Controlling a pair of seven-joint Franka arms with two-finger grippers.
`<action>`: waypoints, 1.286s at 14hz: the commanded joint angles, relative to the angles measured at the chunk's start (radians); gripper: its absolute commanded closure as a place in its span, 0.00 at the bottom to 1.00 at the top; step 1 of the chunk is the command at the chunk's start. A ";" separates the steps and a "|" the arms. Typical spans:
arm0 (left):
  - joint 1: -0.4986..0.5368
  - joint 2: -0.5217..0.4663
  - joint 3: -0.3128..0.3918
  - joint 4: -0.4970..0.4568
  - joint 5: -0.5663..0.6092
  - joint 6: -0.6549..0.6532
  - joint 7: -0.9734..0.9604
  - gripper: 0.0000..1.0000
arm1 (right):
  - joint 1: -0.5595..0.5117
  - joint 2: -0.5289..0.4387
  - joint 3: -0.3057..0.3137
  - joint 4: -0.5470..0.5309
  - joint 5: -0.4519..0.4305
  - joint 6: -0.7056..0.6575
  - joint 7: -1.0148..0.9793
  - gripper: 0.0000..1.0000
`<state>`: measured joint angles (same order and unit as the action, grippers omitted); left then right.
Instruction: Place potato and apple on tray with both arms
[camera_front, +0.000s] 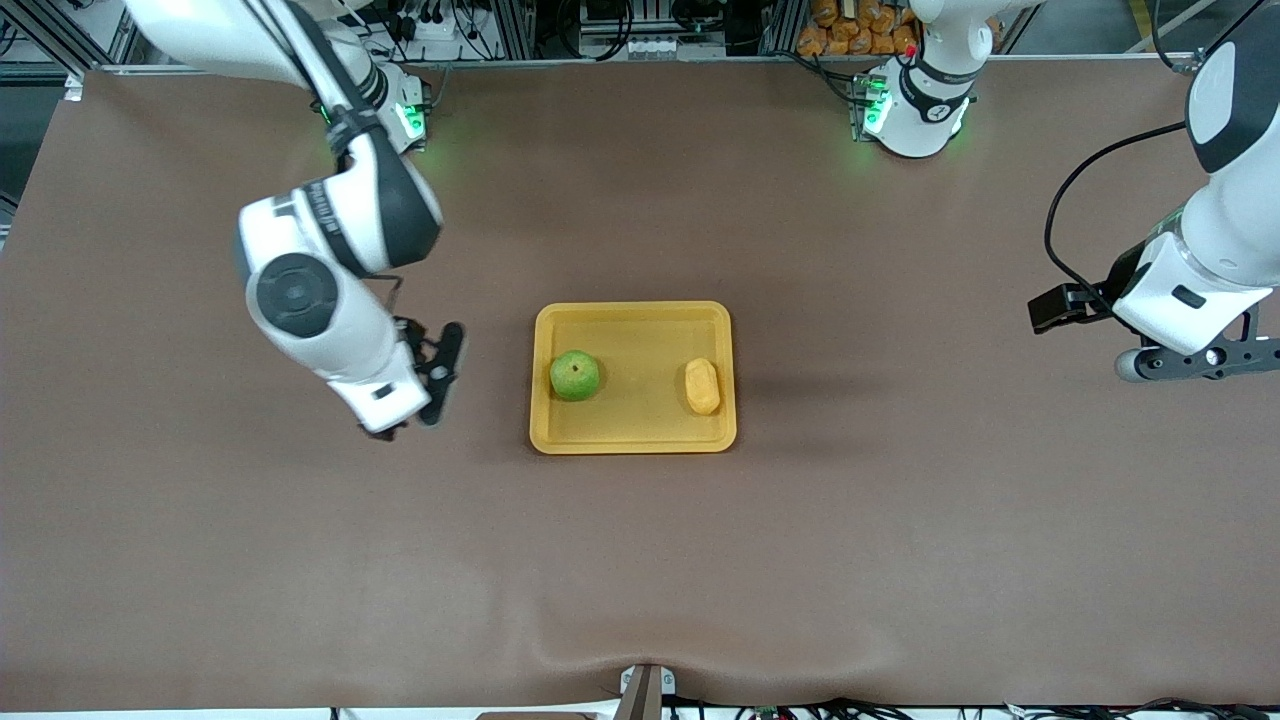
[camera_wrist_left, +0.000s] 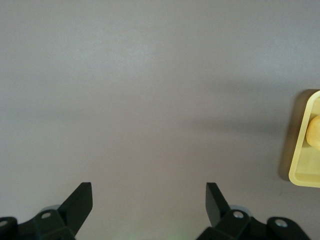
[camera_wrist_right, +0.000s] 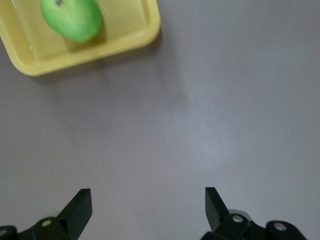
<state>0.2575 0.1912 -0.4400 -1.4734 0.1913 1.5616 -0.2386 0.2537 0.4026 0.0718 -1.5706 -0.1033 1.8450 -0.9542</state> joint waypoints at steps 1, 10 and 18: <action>0.002 -0.009 0.001 0.034 -0.018 -0.043 0.025 0.00 | -0.097 0.002 0.022 0.108 -0.001 -0.171 0.003 0.00; 0.002 -0.031 0.001 0.041 -0.021 -0.063 0.051 0.00 | -0.266 -0.214 0.019 0.149 -0.004 -0.381 0.317 0.00; -0.014 -0.127 0.033 0.009 -0.052 -0.118 0.099 0.00 | -0.312 -0.461 -0.006 0.014 0.062 -0.432 0.730 0.00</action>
<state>0.2536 0.1080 -0.4322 -1.4347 0.1627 1.4545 -0.1833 -0.0481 0.0106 0.0697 -1.4855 -0.0815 1.3978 -0.3164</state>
